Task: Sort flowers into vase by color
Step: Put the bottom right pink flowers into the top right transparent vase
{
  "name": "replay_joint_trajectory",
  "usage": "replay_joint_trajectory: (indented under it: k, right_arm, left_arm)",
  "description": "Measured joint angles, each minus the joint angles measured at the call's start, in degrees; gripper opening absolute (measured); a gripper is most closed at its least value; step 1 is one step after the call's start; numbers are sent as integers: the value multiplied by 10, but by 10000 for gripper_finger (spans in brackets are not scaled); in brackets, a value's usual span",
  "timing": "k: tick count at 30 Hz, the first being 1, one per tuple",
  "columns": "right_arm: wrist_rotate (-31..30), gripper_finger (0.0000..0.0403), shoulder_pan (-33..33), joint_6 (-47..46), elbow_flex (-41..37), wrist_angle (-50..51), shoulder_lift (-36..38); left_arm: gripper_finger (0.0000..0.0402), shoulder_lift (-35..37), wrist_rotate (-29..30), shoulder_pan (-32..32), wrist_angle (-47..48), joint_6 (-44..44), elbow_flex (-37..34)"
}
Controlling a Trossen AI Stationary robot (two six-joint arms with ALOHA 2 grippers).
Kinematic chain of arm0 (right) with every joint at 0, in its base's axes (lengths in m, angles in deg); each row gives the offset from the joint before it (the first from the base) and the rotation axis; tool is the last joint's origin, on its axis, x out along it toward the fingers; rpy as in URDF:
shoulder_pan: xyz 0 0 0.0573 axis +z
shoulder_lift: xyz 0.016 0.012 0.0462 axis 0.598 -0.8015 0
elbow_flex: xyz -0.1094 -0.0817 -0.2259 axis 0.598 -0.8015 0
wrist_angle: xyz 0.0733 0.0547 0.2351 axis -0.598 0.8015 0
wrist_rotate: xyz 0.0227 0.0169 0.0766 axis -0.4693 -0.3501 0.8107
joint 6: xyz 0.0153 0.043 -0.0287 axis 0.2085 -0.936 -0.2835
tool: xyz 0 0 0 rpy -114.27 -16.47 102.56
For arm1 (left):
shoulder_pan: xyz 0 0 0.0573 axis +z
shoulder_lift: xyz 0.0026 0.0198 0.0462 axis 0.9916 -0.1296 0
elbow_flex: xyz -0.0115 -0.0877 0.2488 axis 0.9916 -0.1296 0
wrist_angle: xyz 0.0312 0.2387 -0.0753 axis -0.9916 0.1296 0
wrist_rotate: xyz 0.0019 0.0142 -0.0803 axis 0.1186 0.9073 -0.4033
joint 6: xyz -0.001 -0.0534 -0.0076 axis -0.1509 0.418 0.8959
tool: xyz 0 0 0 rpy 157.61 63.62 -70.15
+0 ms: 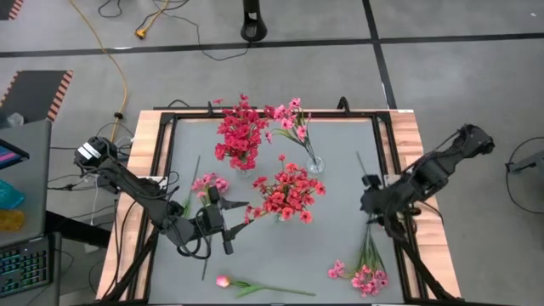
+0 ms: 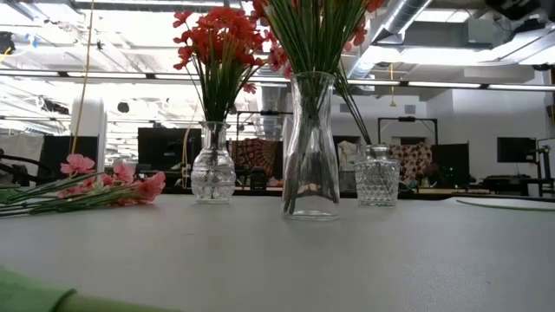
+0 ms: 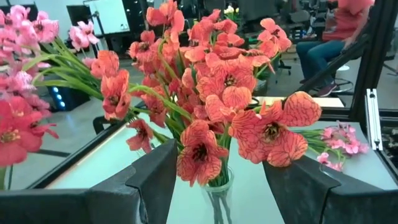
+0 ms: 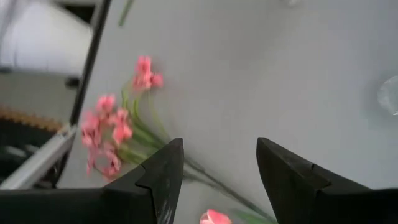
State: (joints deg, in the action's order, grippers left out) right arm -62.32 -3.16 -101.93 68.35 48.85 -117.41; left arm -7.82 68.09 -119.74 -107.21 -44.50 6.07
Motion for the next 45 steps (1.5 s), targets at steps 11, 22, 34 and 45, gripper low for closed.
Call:
replay_joint_trajectory:
  k: [11,22,34,45]
  right_arm:
    - [28,230,70,13,0,48,-163]
    - [46,230,85,136,0,55,-316]
    - [74,230,93,195,0,55,-435]
    - [74,230,98,205,0,53,-512]
  left_arm:
    - [221,0,0,0,0,17,0]
    - [221,0,-21,0,-1,30,0]
    - [221,0,-66,0,3,32,0]
    - [221,-1,-67,0,6,32,0]
